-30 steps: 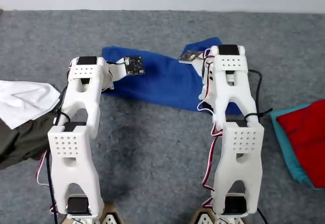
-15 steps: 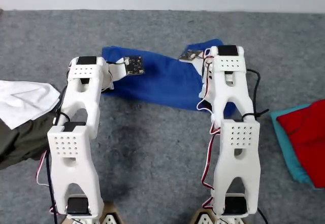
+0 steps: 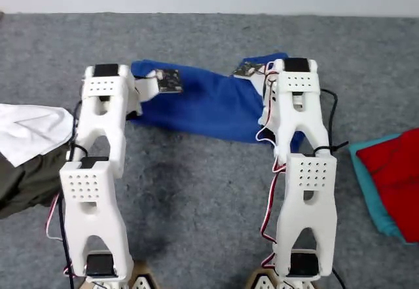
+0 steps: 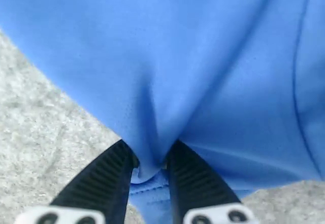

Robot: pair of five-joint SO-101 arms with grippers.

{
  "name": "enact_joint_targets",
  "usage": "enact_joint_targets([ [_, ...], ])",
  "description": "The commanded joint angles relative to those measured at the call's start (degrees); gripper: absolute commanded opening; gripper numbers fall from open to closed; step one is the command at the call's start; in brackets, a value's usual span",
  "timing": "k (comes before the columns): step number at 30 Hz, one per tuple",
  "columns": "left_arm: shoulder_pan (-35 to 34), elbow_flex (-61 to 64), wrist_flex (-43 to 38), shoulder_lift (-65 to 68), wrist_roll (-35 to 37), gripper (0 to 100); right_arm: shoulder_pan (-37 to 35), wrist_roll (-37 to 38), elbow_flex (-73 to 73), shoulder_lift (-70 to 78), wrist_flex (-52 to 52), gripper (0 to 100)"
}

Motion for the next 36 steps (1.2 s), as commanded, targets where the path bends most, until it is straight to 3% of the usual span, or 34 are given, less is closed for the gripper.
enact_joint_targets([
  [1, -1.4, -2.6, 0.7, -0.7, 0.6, 1, 1.4, 3.4, 5.2, -4.6, 2.6, 0.9],
  [9, -1.7, -2.2, 1.0, -0.7, 0.7, 1, 0.9, 8.6, 19.3, -13.8, 2.4, 0.9],
  [15, -2.0, -2.3, 8.8, -1.1, 0.7, 1, 1.2, 9.3, 24.8, -16.8, 2.5, 0.9],
  [27, -10.9, -3.4, 17.8, -2.9, 0.6, 1, 1.4, 16.0, 48.0, -31.3, 2.3, 0.9],
  [36, -13.1, -3.4, 18.9, -9.4, 0.6, 1, 1.2, 12.0, 43.4, -35.8, 2.2, 2.2],
])
